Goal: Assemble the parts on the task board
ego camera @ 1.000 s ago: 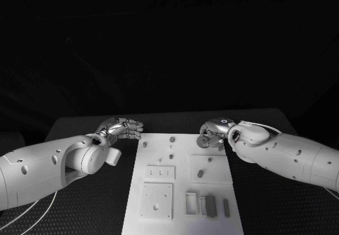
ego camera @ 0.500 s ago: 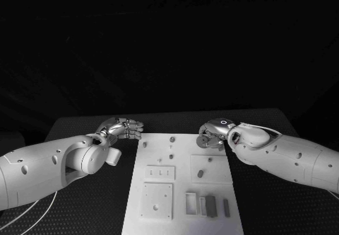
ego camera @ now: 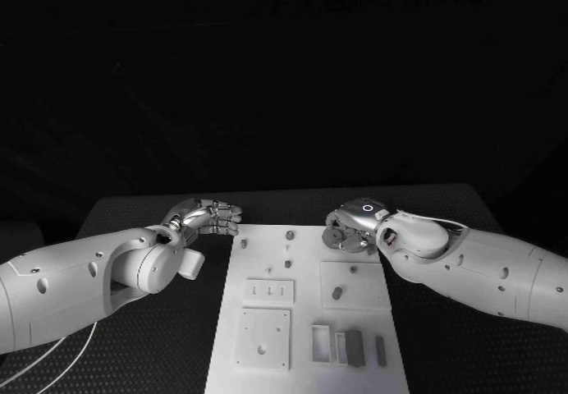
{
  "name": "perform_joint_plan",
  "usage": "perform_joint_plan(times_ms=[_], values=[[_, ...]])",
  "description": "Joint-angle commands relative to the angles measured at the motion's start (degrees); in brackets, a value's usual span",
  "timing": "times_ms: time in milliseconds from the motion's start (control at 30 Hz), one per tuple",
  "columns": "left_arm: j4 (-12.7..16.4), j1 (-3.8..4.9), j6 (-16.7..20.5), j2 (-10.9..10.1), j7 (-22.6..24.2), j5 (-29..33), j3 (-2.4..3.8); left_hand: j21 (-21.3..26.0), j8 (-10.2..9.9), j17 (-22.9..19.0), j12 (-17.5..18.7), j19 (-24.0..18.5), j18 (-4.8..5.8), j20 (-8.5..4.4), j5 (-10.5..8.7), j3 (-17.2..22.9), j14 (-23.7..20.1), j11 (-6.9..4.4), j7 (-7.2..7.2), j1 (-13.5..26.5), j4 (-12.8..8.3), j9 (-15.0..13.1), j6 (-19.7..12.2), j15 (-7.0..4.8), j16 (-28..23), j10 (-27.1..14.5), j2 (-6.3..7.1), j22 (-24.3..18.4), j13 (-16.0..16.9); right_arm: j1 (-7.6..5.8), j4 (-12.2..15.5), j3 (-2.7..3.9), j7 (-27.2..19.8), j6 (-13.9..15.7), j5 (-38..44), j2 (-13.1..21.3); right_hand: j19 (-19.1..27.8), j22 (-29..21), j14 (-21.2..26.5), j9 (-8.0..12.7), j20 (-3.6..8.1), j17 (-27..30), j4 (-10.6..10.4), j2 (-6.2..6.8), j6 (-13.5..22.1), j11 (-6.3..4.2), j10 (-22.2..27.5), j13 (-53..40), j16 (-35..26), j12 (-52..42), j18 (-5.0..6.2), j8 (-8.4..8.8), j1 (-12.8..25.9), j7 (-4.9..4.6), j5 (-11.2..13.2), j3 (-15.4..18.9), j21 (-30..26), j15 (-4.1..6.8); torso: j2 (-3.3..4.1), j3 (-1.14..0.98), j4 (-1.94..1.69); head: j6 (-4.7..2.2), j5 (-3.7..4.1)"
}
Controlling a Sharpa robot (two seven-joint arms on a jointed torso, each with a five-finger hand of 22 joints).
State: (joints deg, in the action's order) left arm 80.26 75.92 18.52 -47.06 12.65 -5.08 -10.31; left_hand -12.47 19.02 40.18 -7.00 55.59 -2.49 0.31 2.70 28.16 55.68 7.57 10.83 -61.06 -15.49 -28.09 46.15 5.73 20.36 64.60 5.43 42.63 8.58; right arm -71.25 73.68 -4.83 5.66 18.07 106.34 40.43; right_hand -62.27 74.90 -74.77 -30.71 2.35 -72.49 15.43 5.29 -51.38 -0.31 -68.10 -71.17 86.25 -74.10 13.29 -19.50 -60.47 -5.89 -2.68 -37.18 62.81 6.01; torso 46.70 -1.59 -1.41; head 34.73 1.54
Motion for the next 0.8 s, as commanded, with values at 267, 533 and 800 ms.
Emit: perform_joint_plan(times_ms=[267,533,800], values=[[0.5,0.07,-0.2,-0.1,0.4,0.1,0.07,0.4,-0.3,0.1,0.4,-0.3,-0.99,0.01,0.19,-0.2,0.1,0.44,0.08,0.1,-0.1,-0.1,-0.2,0.31,-0.3,-0.1,0.02,0.1,0.1,-0.26,4.9,0.01,4.3,2.6,7.7,-0.7,-0.6,0.7,-0.4,-0.8,0.23,0.4,0.3,0.92,-6.6,-0.16,-0.5,0.4,0.2,0.4,1.71,-0.07,0.5,0.16,-0.2,-0.3,0.3,0.08,-0.02,-0.01,-0.08,-0.15,-0.36],[0.6,0.08,-0.2,-0.1,0.4,0.1,0.08,0.4,-0.3,0.1,0.4,-0.4,-0.98,0.02,0.19,-0.2,0.0,0.45,0.08,0.1,-0.1,-0.1,-0.2,0.32,-0.4,-0.1,0.04,0.1,0.1,-0.26,6.5,0.00,4.9,2.6,10.2,-3.2,-0.7,0.6,-0.3,-0.8,0.31,0.8,0.1,1.57,-6.7,-0.20,-0.5,0.8,0.1,0.7,1.71,0.05,0.5,0.19,-0.2,-0.5,0.2,0.11,-0.02,0.04,-0.06,-0.21,-0.89],[0.6,0.12,-0.2,0.1,0.5,0.1,0.09,0.4,-0.3,0.2,0.5,-0.4,-0.97,0.03,0.19,-0.2,0.0,0.46,0.10,0.1,-0.1,-0.1,-0.2,0.34,-0.4,-0.1,0.05,0.1,0.1,-0.28,4.4,-0.21,5.3,2.2,11.2,-6.4,-0.7,0.6,-0.3,-0.8,0.36,1.0,0.1,1.76,-6.6,-0.19,-0.4,0.9,0.0,0.8,1.71,0.16,0.4,0.18,-0.2,-0.6,0.1,0.11,0.02,0.04,-0.12,-0.44,-1.20]])
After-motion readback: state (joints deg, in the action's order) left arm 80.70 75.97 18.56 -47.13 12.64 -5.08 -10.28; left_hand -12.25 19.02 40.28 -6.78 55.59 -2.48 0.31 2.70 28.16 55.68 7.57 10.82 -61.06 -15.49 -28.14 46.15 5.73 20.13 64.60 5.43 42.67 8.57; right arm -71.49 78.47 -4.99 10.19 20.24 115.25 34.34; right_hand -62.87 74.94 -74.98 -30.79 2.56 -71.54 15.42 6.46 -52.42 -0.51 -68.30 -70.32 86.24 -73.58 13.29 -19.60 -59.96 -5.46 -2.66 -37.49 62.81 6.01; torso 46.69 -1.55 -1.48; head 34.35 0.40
